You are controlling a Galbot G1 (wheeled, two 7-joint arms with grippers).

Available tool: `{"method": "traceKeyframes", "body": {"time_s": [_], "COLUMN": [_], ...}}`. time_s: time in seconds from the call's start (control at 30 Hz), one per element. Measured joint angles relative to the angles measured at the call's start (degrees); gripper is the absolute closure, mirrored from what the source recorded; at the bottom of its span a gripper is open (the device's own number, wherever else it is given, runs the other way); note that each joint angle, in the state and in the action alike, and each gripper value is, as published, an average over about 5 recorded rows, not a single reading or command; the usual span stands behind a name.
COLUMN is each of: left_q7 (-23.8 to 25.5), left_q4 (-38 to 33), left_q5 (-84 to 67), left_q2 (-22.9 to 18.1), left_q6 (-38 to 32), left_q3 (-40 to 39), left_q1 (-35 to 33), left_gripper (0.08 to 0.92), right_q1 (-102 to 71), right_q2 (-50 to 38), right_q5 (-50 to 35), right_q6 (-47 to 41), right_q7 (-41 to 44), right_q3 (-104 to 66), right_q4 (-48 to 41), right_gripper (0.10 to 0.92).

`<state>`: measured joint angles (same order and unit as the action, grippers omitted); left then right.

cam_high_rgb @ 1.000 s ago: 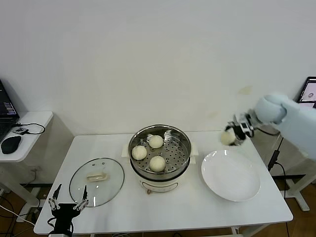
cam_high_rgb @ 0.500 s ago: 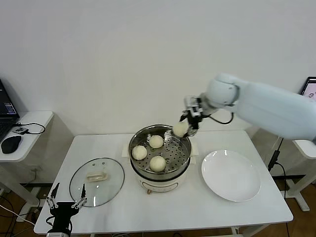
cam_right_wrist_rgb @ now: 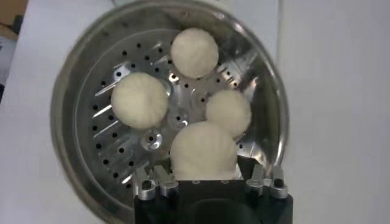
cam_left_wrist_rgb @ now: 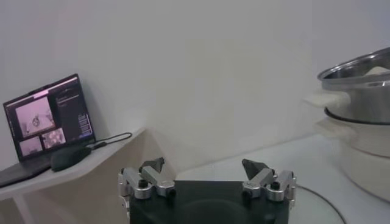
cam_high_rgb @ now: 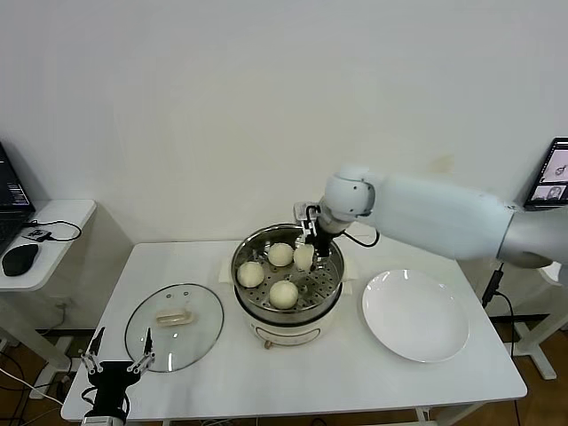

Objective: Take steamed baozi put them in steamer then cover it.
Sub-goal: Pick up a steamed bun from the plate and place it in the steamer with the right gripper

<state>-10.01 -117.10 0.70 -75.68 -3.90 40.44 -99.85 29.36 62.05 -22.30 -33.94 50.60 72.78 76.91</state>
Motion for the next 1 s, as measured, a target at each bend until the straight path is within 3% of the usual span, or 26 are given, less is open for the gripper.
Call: {"method": "traceKeyframes", "body": {"time_s": [0.7, 1.0], "left_q7": [0.0, 0.0], "left_q4": [0.5, 0.3], "left_q5": [0.0, 0.0], "left_q2": [0.0, -0.1], "left_q6": [-0.1, 0.0], "left_q3": [0.1, 0.1], "left_q1": [0.3, 0.2], "left_gripper": [0.177, 0.177], "right_q1": [-6.0, -5.7], "right_q2": [2.3, 0.9], "right_q5": [5.2, 4.8], "right_q6": [-2.5, -3.7], "right_q7": [-1.3, -1.4], "right_q3": [-1.6, -2.8], "right_q4": [-3.5, -2.1], "right_gripper": [0.334, 0.206]}}
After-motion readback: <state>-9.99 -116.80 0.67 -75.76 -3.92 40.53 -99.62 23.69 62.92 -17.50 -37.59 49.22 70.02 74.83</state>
